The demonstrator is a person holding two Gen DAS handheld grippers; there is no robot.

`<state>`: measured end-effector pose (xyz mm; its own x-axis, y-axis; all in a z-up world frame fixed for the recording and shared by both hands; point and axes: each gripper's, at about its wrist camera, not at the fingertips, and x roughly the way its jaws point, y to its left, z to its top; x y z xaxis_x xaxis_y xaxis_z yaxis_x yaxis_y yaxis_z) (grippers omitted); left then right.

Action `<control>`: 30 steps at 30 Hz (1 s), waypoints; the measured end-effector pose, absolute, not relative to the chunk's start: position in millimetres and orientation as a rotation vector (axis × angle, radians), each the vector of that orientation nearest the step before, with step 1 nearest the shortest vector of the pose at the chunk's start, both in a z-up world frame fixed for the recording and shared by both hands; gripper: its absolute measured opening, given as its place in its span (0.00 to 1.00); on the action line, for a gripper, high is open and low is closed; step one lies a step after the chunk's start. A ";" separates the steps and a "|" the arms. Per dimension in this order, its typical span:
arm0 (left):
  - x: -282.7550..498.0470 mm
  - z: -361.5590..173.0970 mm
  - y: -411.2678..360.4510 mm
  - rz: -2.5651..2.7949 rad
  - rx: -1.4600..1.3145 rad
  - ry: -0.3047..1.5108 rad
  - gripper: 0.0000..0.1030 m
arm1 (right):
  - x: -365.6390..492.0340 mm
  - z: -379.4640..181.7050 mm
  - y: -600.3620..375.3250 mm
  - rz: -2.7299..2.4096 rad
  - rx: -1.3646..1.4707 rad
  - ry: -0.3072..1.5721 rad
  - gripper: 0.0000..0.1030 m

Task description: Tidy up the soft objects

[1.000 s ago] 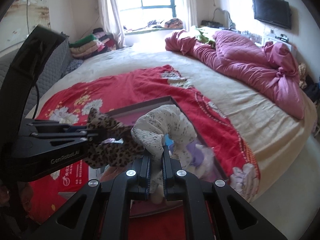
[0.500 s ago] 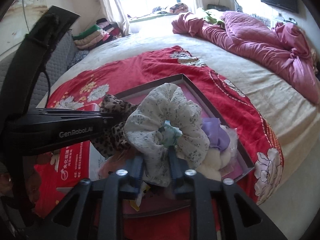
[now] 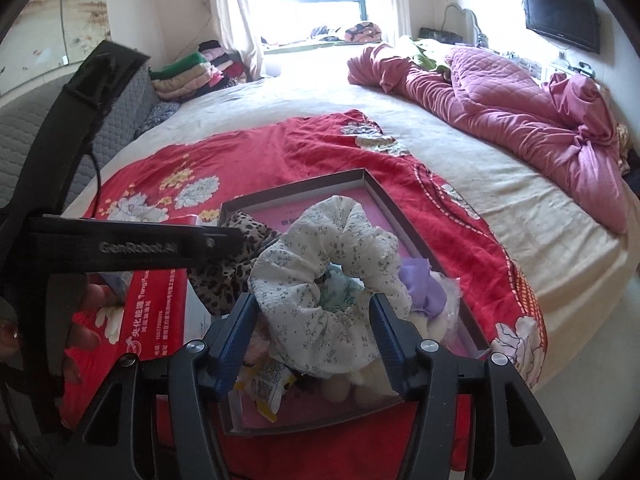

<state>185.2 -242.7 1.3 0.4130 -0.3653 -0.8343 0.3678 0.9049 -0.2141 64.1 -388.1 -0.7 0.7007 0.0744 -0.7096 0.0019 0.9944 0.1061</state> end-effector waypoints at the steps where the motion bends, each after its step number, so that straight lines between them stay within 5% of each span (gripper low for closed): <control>1: 182.6 4.6 -238.8 -0.461 -0.003 1.039 0.59 | 63.5 0.5 -387.9 0.043 0.103 0.791 0.60; 10: 146.8 28.6 -215.8 -0.447 0.009 0.971 0.82 | 41.9 27.3 -389.8 -0.007 0.135 0.744 0.71; 30: 16.3 52.9 -193.7 -0.567 -0.007 0.942 0.82 | -47.4 51.4 -368.2 -0.142 0.196 0.736 0.74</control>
